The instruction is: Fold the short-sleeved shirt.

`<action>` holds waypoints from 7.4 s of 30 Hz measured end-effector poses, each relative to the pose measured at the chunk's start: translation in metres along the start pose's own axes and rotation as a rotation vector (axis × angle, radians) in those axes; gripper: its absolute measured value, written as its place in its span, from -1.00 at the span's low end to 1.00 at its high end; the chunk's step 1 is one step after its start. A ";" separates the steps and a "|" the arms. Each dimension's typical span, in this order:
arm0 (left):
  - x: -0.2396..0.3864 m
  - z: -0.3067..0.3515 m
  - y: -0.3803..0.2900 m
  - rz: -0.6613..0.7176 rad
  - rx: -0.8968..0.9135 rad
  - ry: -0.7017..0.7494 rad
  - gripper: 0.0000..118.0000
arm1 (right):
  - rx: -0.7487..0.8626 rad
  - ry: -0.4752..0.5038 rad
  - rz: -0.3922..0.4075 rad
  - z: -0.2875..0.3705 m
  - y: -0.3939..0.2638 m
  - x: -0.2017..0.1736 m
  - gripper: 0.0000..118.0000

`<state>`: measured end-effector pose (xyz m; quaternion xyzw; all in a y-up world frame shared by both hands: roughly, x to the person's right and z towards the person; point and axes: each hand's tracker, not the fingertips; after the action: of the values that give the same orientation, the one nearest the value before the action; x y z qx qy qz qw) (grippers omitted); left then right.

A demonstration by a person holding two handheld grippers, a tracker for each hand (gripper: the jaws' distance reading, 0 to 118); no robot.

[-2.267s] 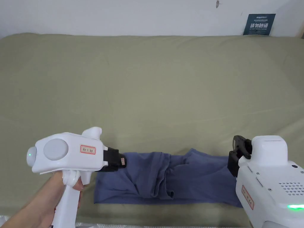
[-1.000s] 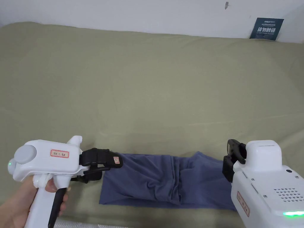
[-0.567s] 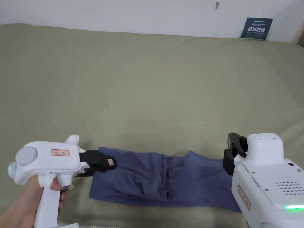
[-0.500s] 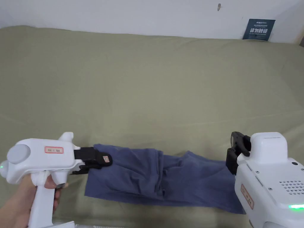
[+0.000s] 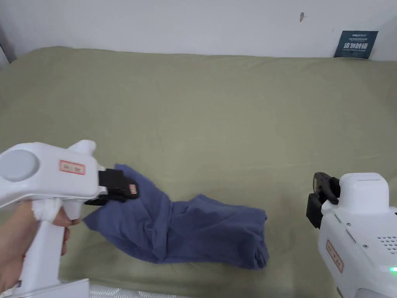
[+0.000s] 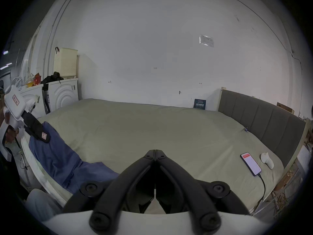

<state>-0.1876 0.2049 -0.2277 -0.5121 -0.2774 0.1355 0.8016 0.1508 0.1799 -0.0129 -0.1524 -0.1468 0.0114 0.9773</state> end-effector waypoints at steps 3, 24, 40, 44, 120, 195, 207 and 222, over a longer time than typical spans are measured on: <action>0.044 -0.024 -0.005 -0.076 -0.048 -0.021 -0.82 | -0.001 -0.003 0.010 0.003 -0.003 0.003 -1.00; 0.106 -0.109 -0.035 -0.120 -0.055 -0.235 -0.84 | -0.053 -0.067 -0.043 -0.001 -0.019 0.035 -1.00; 0.061 -0.208 -0.109 -0.040 -0.231 -0.416 -0.99 | -0.109 -0.023 -0.052 -0.007 -0.030 0.023 -1.00; 0.058 -0.211 -0.112 -0.008 -0.215 -0.444 -0.99 | -0.131 -0.021 -0.044 -0.007 -0.035 0.026 -1.00; -0.086 -0.108 0.010 0.076 -0.244 -0.355 -0.42 | 0.102 0.020 0.049 -0.045 0.000 -0.066 -1.00; 0.177 0.028 -0.064 -0.555 0.919 0.392 -0.99 | 0.190 -0.030 -0.015 0.019 0.094 0.029 -1.00; 0.170 0.034 -0.057 -0.484 0.890 0.361 -0.99 | 0.217 -0.027 -0.025 0.017 0.104 0.014 -1.00; 0.168 0.043 -0.064 -0.449 0.891 0.404 1.00 | 0.258 -0.050 -0.019 0.024 0.114 0.010 1.00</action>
<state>-0.0803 0.2932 -0.1055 -0.0663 -0.1357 -0.0359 0.9879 0.1564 0.2961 -0.0225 -0.0236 -0.1698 0.0247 0.9849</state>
